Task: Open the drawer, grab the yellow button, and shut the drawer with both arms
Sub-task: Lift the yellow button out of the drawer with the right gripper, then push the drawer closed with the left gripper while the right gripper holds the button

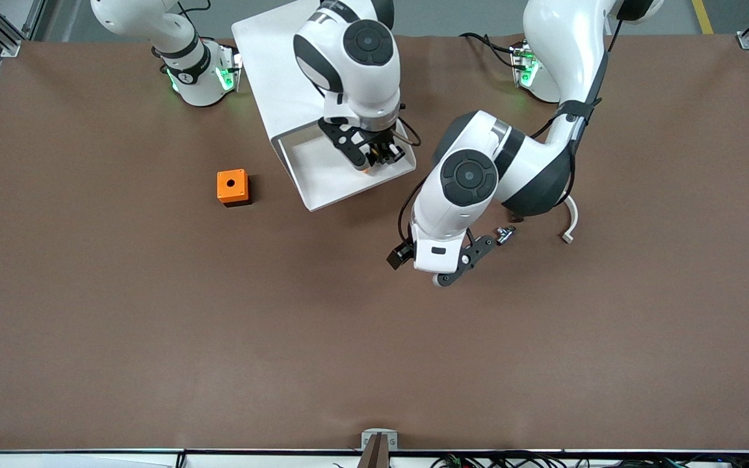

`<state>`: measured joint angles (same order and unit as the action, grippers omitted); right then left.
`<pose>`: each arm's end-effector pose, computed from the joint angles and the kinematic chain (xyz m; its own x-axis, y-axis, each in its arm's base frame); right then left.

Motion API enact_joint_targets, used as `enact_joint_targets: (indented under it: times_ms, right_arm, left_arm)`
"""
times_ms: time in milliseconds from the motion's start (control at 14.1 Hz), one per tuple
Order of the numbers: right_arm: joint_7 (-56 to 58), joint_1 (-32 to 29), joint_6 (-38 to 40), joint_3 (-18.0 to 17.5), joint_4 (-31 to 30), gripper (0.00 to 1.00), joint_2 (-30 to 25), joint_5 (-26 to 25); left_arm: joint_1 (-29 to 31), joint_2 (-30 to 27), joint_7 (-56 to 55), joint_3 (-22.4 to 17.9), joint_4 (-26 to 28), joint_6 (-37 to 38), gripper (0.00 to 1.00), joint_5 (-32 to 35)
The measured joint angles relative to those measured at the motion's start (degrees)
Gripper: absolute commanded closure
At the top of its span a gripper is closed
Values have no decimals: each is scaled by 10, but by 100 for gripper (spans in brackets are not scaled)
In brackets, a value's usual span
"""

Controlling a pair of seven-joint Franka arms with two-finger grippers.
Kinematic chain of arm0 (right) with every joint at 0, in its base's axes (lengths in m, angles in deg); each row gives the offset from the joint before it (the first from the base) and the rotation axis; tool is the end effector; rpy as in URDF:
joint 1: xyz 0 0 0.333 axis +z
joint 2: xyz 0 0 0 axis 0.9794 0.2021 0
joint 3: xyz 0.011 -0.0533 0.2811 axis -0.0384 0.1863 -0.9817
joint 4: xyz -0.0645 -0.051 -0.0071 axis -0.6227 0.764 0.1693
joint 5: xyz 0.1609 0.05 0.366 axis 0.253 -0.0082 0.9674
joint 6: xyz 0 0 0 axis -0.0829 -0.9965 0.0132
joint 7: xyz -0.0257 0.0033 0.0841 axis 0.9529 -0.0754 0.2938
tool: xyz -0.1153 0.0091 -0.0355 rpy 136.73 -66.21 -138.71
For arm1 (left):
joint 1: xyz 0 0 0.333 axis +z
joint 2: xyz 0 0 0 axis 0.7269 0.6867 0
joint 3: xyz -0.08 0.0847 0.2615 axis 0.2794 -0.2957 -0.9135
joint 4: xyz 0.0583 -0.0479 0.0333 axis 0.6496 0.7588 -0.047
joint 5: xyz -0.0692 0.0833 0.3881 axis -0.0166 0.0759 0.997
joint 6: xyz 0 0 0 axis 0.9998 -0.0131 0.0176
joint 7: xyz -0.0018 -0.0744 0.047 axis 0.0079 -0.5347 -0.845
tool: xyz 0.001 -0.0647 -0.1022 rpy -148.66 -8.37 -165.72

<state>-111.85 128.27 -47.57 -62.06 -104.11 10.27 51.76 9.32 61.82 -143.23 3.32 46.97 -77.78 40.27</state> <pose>0.4239 0.5071 0.3921 0.6738 -0.7319 -0.1013 -0.7291 -0.6808 0.0695 0.5925 -0.4312 0.3669 0.7747 0.6203 -0.1226 0.6292 -0.7754 0.0530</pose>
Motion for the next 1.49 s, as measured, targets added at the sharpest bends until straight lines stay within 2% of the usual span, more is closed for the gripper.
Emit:
enact_joint_targets:
  times_ms: [354,778,990,1273,1486]
  right_arm:
    - [235,-127,98,7,46,99,-38,6]
    - [538,-319,100,11,38,100,-32,6]
    - [670,-390,49,11,3,100,-19,-9]
    - [800,-453,-73,11,-76,100,5,-35]
    - [868,-492,-128,11,-95,100,36,-51]
  left_arm:
    - [-2,0,0,0,3,0,0,0]
    - [-43,23,0,1,6,-4,0,24]
    - [-61,24,0,1,5,-4,0,30]
    - [-80,24,-1,3,4,-5,0,29]
    - [-92,24,-5,5,4,-4,0,20]
